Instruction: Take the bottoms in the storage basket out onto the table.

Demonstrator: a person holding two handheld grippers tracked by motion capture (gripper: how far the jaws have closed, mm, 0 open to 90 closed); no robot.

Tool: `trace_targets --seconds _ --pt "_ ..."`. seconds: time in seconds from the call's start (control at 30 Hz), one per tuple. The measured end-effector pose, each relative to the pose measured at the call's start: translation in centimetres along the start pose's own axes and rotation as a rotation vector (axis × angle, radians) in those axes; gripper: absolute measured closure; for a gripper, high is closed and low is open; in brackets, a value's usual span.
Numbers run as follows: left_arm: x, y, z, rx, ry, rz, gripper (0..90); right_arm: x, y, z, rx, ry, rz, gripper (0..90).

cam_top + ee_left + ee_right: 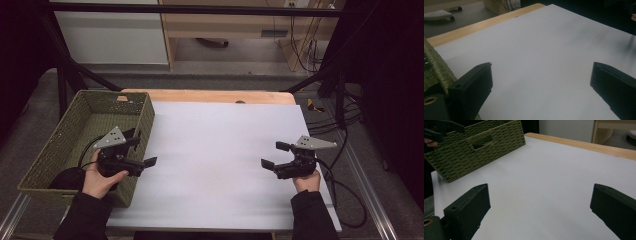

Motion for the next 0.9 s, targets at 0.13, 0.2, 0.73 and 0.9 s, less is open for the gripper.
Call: trace_targets --seconds 0.13,0.2,0.73,0.9 --pt "-0.13 0.13 -0.19 -0.002 -0.005 -0.002 4.1 -0.01 0.04 0.02 -0.001 0.001 -0.001 3.3" --pt "-0.2 0.24 -0.25 0.0 -0.008 -0.003 4.2 -0.01 0.05 0.0 -0.001 0.001 -0.001 3.2" --pt "-0.34 0.78 -0.1 -0.026 -0.005 0.018 4.2 0.06 -0.07 0.01 -0.005 0.005 0.007 3.3" --pt "-0.29 0.85 0.05 -0.028 0.002 0.024 4.2 0.08 -0.05 0.01 -0.006 0.006 0.01 3.3"
Point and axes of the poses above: each handheld gripper's, and its own axes: y roughly backward along the jaws, x roughly out of its underside, z roughly to its left, the point moved 5 cm from there along -y, roughly forward along the jaws, and after that the axes turned 15 degrees about y, right-handed, at the moved point
